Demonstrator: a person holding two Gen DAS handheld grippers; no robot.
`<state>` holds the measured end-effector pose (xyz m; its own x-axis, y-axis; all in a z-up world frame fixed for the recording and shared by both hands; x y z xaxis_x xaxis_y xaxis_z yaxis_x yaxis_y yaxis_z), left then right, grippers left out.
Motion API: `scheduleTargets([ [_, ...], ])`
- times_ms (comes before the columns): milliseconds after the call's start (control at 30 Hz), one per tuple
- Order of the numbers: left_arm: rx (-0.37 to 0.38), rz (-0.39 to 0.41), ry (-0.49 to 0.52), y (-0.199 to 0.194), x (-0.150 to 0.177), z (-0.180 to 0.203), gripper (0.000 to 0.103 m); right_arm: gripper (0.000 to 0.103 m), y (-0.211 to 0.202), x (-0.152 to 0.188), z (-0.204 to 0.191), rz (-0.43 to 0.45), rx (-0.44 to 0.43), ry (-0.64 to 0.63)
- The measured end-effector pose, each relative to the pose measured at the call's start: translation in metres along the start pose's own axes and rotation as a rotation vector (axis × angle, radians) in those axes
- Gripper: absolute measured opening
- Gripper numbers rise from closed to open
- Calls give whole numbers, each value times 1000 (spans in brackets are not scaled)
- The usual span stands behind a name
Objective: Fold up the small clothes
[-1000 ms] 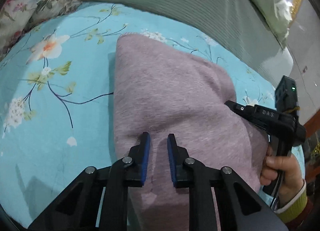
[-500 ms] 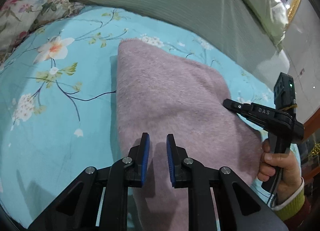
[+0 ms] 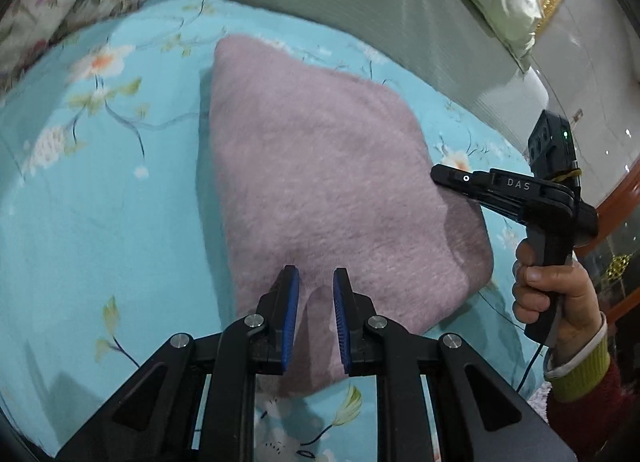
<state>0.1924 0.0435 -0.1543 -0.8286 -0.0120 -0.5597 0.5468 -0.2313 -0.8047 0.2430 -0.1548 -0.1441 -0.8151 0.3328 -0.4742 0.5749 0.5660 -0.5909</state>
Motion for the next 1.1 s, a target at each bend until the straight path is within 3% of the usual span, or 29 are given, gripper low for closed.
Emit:
scheduleTargets([
  [133, -11, 23, 19, -9, -1, 1, 17, 4, -21, -3, -23, 38, -17, -68],
  [233, -14, 19, 25, -8, 4, -1, 17, 4, -29, 14, -40, 22, -59, -121],
  [367, -20, 13, 22, -4, 12, -4, 17, 4, -17, 50, 3, -64, 86, -102],
  [533, -54, 19, 59, -5, 19, -2, 17, 3, -15, 56, 18, -30, 66, -50],
  [633, -64, 21, 65, -6, 21, -1, 17, 4, -16, 57, 12, -37, 86, -72],
  [767, -52, 23, 56, -13, 22, 0, 17, 4, -36, 60, -17, -14, 41, -105],
  [833, -43, 24, 65, -17, 25, 2, 18, 4, -40, 67, -28, -32, 23, -128],
  [967, -61, 21, 94, -17, 34, 4, 18, 4, -33, 88, -18, -92, 74, -127],
  [1100, -78, 17, 105, -15, 39, 4, 18, 4, -31, 89, -11, -84, 68, -99],
])
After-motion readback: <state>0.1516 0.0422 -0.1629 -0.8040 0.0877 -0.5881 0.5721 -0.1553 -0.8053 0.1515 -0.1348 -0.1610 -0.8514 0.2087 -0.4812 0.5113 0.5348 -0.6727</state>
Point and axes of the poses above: each gripper's, at about its wrist camera, not at the fingertips, and y roughly the way its jaws point, z to its right, x to its underside, the point moved 10 cm from there along y, roughly the way its jaws point, and after that the axes turned 14 degrees about -x, right-handed, at the moved point
